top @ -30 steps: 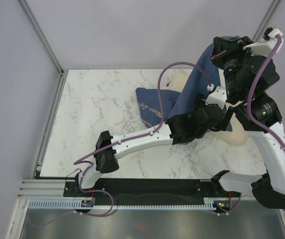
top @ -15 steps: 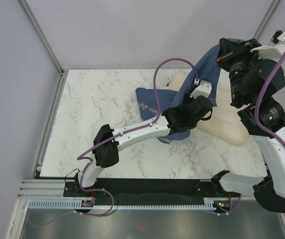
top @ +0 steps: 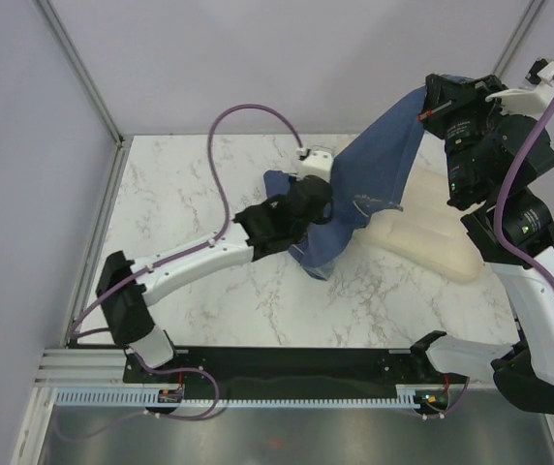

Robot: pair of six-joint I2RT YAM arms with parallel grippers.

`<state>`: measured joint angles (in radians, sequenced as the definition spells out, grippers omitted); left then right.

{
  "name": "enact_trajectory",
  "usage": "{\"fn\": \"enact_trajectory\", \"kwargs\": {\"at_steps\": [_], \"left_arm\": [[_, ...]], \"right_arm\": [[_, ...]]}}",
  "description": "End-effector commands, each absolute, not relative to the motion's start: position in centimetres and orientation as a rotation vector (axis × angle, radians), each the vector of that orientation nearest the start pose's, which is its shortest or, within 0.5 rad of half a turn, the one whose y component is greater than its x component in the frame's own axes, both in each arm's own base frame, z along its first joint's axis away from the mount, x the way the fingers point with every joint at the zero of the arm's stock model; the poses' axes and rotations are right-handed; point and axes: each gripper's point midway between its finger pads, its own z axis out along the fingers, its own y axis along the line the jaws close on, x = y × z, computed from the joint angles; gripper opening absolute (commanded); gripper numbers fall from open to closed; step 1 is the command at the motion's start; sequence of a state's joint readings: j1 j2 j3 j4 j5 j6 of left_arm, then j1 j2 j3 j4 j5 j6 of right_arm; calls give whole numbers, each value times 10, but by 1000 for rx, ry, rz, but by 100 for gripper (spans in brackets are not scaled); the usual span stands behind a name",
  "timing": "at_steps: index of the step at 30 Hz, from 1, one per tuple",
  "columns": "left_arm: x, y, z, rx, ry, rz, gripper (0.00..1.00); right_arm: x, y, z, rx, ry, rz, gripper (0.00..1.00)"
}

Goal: Put the pillow into the pillowcase

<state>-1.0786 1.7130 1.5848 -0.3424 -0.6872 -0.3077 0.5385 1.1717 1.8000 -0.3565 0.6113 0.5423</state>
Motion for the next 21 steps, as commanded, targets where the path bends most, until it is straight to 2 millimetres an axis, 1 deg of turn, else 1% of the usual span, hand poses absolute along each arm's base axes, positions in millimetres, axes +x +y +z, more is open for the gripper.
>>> {"fn": "enact_trajectory", "kwargs": {"at_steps": [1,2,3,4,5,6,7,8,9,11,12,13,14,15,16,19,20,21], "left_arm": [[340,-329,290,103,1904,-437,22],[348,-311,263,98,1957,-459,23],[352,-306,266,75,1941,-502,25],[351,-302,262,94,1948,-524,28],[356,-297,263,98,1944,-507,30],[356,-295,259,137,1957,-472,40],[358,-298,256,156,1965,-464,47],[357,-303,258,183,1968,-483,55],[355,-306,258,202,1970,-496,67],[347,-315,260,253,1971,-558,71],[343,-316,262,263,1965,-575,75],[339,-316,258,270,1968,-578,75],[328,-317,265,283,1951,-599,75],[320,-318,268,296,1943,-614,75],[302,-324,273,329,1927,-647,75],[274,-338,285,387,1897,-708,75],[255,-348,295,428,1872,-755,75],[246,-352,298,447,1863,-775,75]], "right_arm": [[302,79,591,537,1216,510,0],[303,81,589,534,1222,515,0],[304,83,589,531,1224,522,0],[306,86,587,524,1232,525,0],[309,90,584,514,1244,530,0],[311,92,582,512,1253,533,0],[313,94,580,512,1259,532,0],[317,97,576,508,1271,530,0],[319,98,574,508,1278,525,0],[325,101,568,510,1292,513,0],[328,101,565,514,1299,500,0],[331,101,563,512,1305,485,0],[338,105,557,510,1322,471,0],[341,105,554,510,1328,459,1],[346,107,549,507,1341,446,1],[356,111,537,516,1367,423,1],[359,112,534,521,1372,417,1],[360,111,533,527,1374,412,1]]}}
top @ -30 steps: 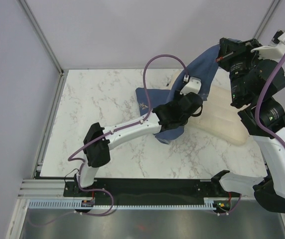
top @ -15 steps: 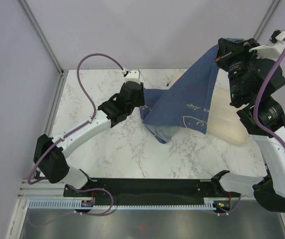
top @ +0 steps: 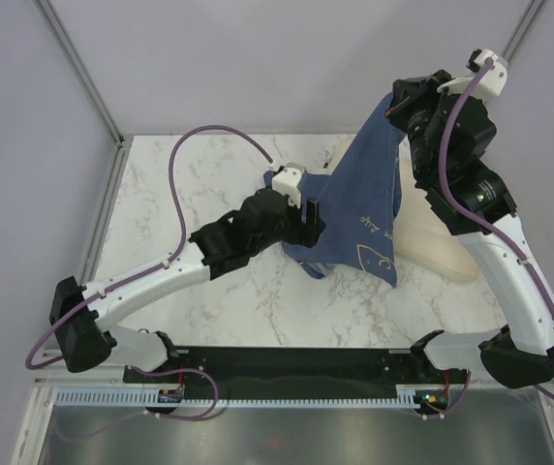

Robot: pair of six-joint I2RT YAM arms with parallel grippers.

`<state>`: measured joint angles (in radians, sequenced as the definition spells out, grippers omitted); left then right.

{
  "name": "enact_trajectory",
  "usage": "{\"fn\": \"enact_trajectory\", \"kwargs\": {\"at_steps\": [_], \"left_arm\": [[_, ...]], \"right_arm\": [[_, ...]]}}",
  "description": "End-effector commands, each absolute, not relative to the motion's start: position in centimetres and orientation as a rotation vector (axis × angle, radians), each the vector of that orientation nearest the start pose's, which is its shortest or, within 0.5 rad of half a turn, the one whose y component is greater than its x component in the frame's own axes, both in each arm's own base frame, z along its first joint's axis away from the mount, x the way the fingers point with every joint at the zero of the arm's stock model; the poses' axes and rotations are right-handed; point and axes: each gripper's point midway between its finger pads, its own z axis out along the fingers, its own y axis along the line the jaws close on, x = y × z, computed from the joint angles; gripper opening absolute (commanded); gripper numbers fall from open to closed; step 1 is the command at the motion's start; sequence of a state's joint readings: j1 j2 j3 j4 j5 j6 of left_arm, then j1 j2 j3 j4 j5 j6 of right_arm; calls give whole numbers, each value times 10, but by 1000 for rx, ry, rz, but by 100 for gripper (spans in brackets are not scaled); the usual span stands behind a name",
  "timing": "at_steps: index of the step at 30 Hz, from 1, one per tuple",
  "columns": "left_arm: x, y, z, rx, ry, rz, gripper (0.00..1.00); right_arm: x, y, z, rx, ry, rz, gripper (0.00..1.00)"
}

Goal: Put the pillow into the pillowcase

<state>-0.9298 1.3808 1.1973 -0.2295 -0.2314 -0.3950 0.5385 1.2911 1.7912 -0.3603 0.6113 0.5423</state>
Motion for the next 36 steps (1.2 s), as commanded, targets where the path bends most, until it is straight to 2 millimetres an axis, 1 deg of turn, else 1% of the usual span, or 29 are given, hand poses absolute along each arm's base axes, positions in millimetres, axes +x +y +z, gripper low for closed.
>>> {"fn": "enact_trajectory", "kwargs": {"at_steps": [1,2,4,5,6,7,8,9,10,12,13,14,15,16,17,18,19,20,21,22,23,24,26,27,30,32,33,34,36], "left_arm": [[237,-357,302,468,1853,-797,75],[220,-367,304,508,1842,-830,75],[202,-381,308,555,1830,-869,75],[198,-386,310,567,1826,-880,75],[197,-397,301,590,1845,-873,75],[195,-405,308,595,1833,-888,75],[190,-418,313,621,1802,-920,77],[230,-397,315,516,1751,-640,100],[235,-408,312,515,1760,-628,100],[237,-418,307,500,1782,-615,100],[243,-430,305,494,1788,-598,100],[243,-436,304,498,1788,-584,100],[246,-444,318,483,1771,-588,100],[248,-447,316,479,1776,-545,100],[248,-460,301,517,1788,-501,100],[249,-465,302,519,1787,-489,100],[250,-470,312,509,1777,-494,100],[254,-480,298,524,1797,-470,100],[256,-485,308,509,1783,-485,100],[257,-490,306,511,1786,-483,100],[258,-496,298,516,1794,-471,100],[260,-499,303,505,1787,-473,100],[260,-505,302,501,1778,-452,100],[260,-512,297,505,1778,-446,100],[260,-520,291,498,1774,-395,100],[266,-517,284,467,1789,-335,100],[269,-517,284,460,1791,-309,100],[275,-516,271,456,1797,-250,100],[281,-517,263,452,1802,-209,100]], "right_arm": [[362,111,530,536,1377,400,1],[365,110,526,545,1382,389,1],[369,110,522,555,1389,369,0],[369,109,521,557,1393,357,0],[370,109,520,559,1397,350,0],[371,109,519,558,1402,342,0],[372,110,518,561,1406,331,0],[372,110,518,561,1408,323,0],[372,112,517,558,1410,316,0],[371,112,518,562,1407,302,0],[370,114,518,553,1411,298,0],[369,113,519,553,1409,292,0],[368,114,520,548,1409,291,0],[368,113,520,541,1410,279,0],[366,114,522,537,1407,279,0],[364,113,523,538,1406,273,0],[362,112,525,541,1400,273,0],[361,111,526,538,1400,267,0],[359,111,527,535,1399,268,0],[357,110,528,535,1395,267,0],[356,110,529,534,1394,267,0],[356,110,529,532,1395,265,0],[355,108,530,534,1392,261,0],[355,108,530,532,1393,259,0],[354,108,531,532,1391,259,0],[353,108,532,532,1387,268,0],[351,107,534,535,1382,275,0],[349,106,536,533,1378,280,0],[347,105,540,534,1372,290,0]]}}
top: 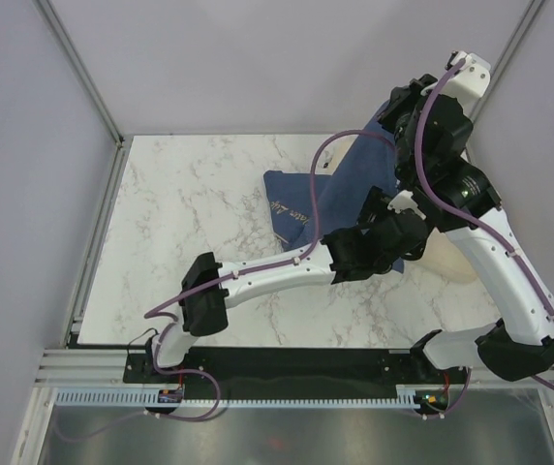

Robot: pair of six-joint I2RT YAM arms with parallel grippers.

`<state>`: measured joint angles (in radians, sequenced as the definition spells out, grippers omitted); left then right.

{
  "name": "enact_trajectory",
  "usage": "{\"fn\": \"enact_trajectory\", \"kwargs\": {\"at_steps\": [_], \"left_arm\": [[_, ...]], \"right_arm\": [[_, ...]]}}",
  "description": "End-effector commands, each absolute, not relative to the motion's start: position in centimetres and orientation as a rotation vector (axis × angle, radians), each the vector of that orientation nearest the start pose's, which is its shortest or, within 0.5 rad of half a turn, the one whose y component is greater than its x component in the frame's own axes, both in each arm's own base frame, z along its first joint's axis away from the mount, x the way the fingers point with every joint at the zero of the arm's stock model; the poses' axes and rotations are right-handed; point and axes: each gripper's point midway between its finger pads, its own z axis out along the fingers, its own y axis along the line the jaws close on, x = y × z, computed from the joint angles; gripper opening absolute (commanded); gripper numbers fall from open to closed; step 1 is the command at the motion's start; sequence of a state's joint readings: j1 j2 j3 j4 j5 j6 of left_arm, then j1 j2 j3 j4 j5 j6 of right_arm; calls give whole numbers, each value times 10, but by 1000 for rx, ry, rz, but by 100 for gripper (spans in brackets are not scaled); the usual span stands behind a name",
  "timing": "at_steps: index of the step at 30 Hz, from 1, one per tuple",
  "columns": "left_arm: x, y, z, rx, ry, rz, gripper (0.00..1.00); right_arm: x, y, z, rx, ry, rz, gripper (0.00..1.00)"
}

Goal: Put the pillow into the pillowcase

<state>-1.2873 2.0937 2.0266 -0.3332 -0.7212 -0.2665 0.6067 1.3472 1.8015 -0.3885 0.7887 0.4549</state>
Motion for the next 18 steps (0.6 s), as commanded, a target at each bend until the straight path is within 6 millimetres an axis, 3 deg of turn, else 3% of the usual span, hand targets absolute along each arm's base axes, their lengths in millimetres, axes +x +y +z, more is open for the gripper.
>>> {"fn": "enact_trajectory", "kwargs": {"at_steps": [1,4,7,8,10,11,12,16,17,18], "left_arm": [[288,-517,248,451,1817,-169,100],[301,-507,232,427,1863,-118,95],[301,-490,223,409,1891,-93,58],[300,-484,233,394,1887,-109,34],[293,-470,222,422,1914,-92,12],[288,-462,237,410,1910,-125,2],[282,-452,223,445,1936,-106,2],[251,-418,240,523,1976,-230,2],[242,-405,234,568,1998,-229,2],[231,-392,263,565,1981,-308,2]], "right_arm": [[345,104,543,536,1364,297,0],[341,101,549,537,1351,302,0],[338,97,553,537,1343,290,0],[337,95,553,540,1341,280,0],[337,95,550,534,1348,273,0],[338,96,549,531,1349,274,0],[339,98,547,523,1354,277,0],[347,113,534,475,1392,301,0],[349,119,532,451,1400,323,0],[350,123,531,435,1406,330,0]]}}
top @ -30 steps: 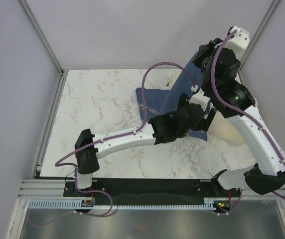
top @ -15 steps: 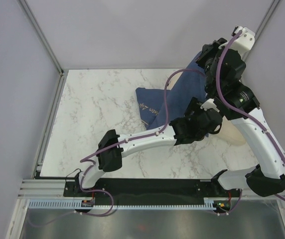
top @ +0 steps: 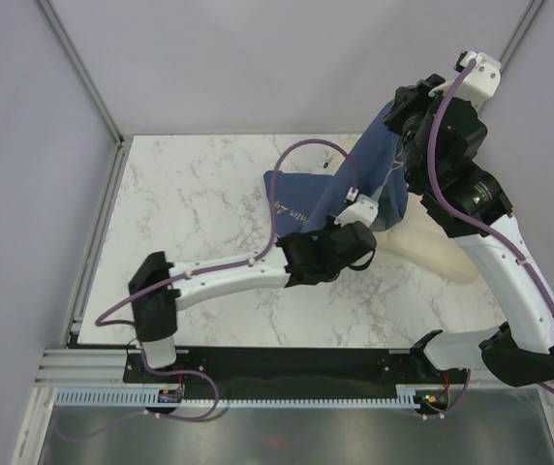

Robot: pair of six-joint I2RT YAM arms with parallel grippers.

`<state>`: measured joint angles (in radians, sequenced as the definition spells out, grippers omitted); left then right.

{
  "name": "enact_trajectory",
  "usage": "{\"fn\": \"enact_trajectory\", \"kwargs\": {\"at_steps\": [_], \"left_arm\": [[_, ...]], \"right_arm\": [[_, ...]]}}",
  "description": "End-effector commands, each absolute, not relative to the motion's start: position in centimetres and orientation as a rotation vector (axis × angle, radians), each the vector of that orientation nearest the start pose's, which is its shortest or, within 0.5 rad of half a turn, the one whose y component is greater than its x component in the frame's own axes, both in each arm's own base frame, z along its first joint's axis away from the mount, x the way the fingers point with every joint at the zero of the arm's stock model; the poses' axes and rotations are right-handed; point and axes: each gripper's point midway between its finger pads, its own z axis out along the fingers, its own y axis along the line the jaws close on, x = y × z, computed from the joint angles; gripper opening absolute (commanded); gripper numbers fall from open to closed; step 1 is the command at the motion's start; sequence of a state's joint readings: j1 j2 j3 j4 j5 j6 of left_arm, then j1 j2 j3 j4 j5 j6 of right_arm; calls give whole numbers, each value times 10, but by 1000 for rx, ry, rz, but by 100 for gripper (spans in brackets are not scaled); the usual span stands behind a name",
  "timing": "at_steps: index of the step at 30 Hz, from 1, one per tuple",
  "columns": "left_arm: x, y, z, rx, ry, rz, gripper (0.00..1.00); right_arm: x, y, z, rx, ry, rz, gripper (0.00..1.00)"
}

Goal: Put the pillow into the pillowcase

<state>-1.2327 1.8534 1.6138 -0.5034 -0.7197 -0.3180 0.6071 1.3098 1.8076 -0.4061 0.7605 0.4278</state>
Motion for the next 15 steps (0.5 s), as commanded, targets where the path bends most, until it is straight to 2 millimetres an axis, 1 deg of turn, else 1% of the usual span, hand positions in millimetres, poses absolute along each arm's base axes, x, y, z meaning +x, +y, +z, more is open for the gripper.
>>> {"fn": "enact_trajectory", "kwargs": {"at_steps": [1,2,3,4,5,6,7,8,9,10,11,12,14,15], "left_arm": [[223,-383,270,599,1981,-334,2],[213,-374,273,655,1995,-351,2],[197,-365,298,688,1975,-456,2],[190,-358,307,700,1978,-493,2],[181,-352,323,709,1967,-550,2],[162,-350,330,778,1976,-639,2],[149,-341,352,783,1937,-733,2],[138,-339,366,806,1909,-809,2],[118,-342,378,869,1881,-929,2],[108,-339,390,893,1849,-989,2],[99,-335,407,897,1808,-1045,2],[85,-336,414,949,1783,-1117,2],[69,-338,432,999,1725,-1191,2],[61,-341,436,1034,1704,-1227,2]], "right_arm": [[351,126,531,422,1409,343,0],[351,135,532,386,1417,380,0],[350,139,537,371,1412,406,0],[346,143,543,348,1406,443,0],[341,154,549,294,1406,508,0],[328,154,563,274,1376,565,0],[317,154,576,279,1349,630,0],[306,152,587,275,1322,670,0],[285,146,604,257,1277,728,0],[273,139,617,263,1242,753,0],[261,131,626,264,1212,770,0],[239,116,641,271,1157,791,0],[217,97,654,279,1098,790,0],[196,81,664,288,1049,799,0]]}}
